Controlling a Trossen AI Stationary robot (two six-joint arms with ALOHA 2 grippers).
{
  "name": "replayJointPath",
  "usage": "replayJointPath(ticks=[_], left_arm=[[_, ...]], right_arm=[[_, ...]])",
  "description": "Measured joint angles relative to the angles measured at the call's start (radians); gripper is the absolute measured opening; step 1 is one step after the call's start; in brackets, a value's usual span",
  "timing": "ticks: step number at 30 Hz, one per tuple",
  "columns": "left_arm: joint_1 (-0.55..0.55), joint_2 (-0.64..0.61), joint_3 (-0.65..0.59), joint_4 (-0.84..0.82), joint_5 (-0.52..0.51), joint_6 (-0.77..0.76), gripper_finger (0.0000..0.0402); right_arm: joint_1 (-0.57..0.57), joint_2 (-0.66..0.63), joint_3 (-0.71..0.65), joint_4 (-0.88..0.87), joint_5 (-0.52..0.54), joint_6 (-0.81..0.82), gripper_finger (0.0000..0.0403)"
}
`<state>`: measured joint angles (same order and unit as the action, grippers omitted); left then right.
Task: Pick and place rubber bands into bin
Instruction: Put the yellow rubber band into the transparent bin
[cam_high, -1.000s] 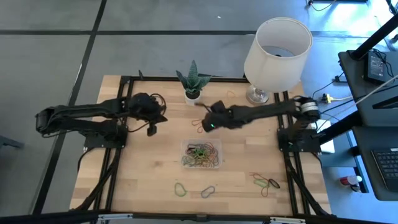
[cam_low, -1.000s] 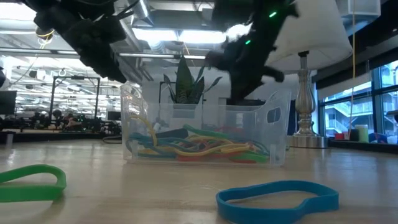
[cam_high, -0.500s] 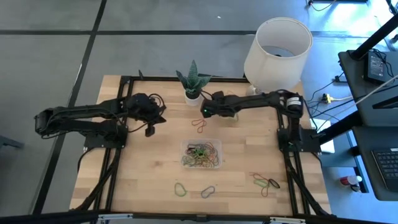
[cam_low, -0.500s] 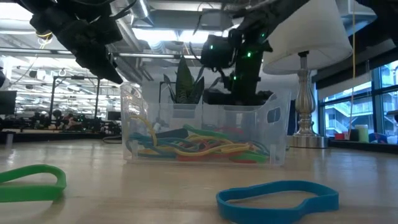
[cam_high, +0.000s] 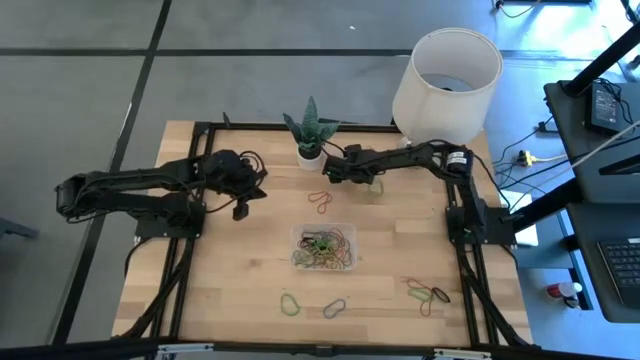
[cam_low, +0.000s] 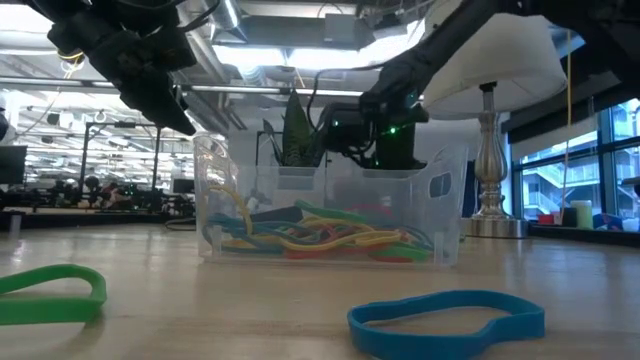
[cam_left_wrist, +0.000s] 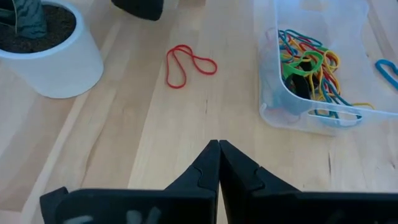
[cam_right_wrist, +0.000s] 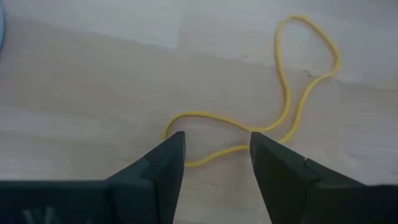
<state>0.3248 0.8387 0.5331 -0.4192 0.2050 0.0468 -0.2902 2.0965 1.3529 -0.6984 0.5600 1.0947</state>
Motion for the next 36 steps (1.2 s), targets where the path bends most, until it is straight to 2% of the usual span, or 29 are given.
replayJointPath(ticks=[3,6,11,14,15,21,26,36], left_arm=[[0.000,0.000,0.000,-0.001,0.000,-0.007,0.0002],[0.000,0.000,0.000,-0.003,0.000,-0.018,0.0002],[0.000,0.000,0.000,-0.002,0.000,-0.028,0.0002],[0.000,0.000,0.000,-0.001,0.000,-0.037,0.0002],[0.000,0.000,0.000,0.000,0.000,-0.037,0.0002],[0.000,0.000,0.000,0.004,-0.001,-0.053,0.0002],[0.000,0.000,0.000,0.006,-0.001,-0.088,0.0002],[-0.002,0.001,0.000,0.021,-0.002,-0.139,0.0002]], right_arm=[[-0.005,0.019,0.003,0.004,0.013,-0.017,0.0184],[-0.011,0.028,-0.002,0.010,-0.021,-0.029,0.0166],[-0.002,0.015,-0.065,0.086,-0.051,0.012,0.0082],[0.021,0.015,-0.078,0.082,-0.038,0.009,0.0021],[0.031,0.015,-0.080,0.081,-0.034,-0.001,0.0011],[0.077,-0.017,-0.091,0.061,-0.021,-0.030,0.0004],[0.104,-0.092,-0.100,-0.040,-0.069,-0.054,0.0004],[0.118,-0.220,-0.158,-0.052,-0.004,-0.156,0.0004]])
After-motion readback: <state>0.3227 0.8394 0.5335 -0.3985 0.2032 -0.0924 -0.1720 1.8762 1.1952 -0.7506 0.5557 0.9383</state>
